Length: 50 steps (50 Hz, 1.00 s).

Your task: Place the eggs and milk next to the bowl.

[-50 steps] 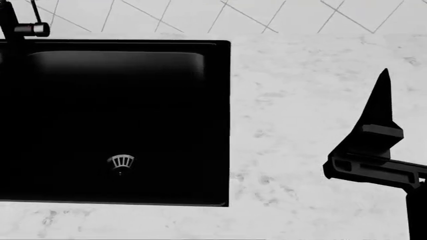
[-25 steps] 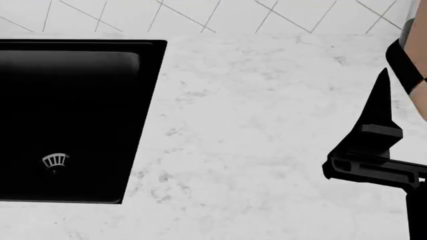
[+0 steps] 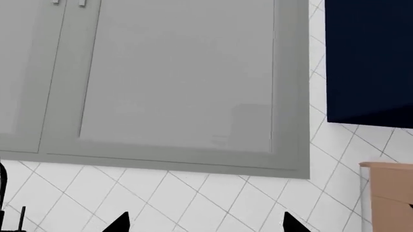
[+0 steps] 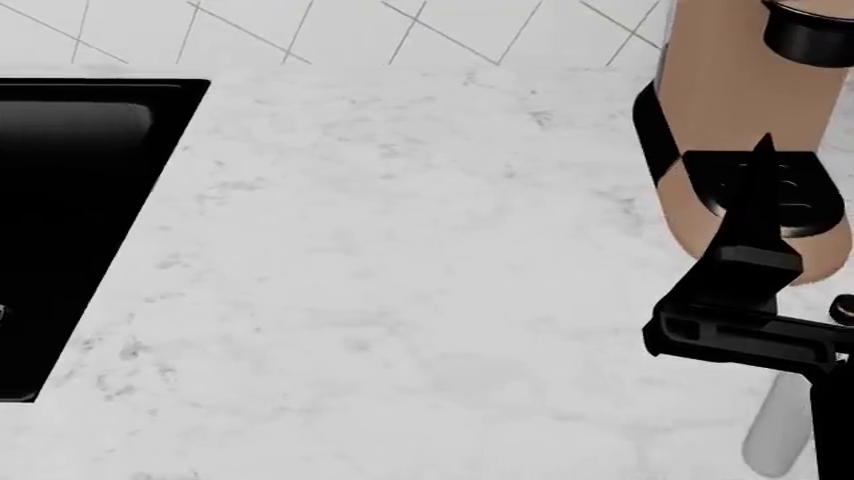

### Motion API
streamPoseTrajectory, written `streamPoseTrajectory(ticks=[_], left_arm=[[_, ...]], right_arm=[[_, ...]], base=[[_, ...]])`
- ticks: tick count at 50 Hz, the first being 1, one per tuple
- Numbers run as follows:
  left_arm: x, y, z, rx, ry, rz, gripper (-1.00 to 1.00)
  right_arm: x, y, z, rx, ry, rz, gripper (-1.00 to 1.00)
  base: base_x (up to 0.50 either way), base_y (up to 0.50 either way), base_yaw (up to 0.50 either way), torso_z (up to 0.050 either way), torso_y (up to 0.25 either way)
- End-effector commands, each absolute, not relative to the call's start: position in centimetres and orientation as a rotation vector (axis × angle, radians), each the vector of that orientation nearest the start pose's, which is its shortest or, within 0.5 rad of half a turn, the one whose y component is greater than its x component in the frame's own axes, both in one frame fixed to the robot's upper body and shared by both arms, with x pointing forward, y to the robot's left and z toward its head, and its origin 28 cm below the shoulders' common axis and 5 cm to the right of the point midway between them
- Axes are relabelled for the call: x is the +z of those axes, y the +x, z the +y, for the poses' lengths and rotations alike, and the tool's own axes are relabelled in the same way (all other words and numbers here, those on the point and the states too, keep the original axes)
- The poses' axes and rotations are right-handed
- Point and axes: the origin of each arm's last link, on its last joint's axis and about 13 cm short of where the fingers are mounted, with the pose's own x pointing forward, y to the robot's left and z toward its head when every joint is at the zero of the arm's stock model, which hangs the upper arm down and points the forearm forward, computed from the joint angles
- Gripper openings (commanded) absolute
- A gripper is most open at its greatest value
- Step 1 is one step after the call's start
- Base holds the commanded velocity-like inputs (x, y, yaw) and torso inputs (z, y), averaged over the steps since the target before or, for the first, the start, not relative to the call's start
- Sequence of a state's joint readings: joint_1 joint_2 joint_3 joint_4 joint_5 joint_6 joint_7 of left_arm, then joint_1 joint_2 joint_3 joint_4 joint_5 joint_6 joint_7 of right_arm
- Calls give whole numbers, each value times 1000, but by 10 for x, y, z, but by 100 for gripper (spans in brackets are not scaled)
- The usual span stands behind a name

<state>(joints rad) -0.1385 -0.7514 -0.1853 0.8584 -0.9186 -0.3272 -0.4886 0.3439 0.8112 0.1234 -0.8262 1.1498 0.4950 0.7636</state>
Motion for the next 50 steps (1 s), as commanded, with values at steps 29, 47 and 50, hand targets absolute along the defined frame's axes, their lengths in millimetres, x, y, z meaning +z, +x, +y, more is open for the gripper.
streamPoseTrajectory(ticks=[29, 47, 50], left_arm=[[216, 178, 277, -19, -110, -490, 100], [215, 179, 276, -22, -111, -483, 100], [215, 178, 276, -25, -110, -477, 100]], right_arm=[[238, 187, -160, -88, 157, -363, 100], [234, 189, -161, -92, 157, -347, 100], [234, 188, -161, -92, 161, -348, 100]], base=[[-1, -349, 0, 0, 0], [204, -1, 0, 0, 0], [306, -2, 0, 0, 0]])
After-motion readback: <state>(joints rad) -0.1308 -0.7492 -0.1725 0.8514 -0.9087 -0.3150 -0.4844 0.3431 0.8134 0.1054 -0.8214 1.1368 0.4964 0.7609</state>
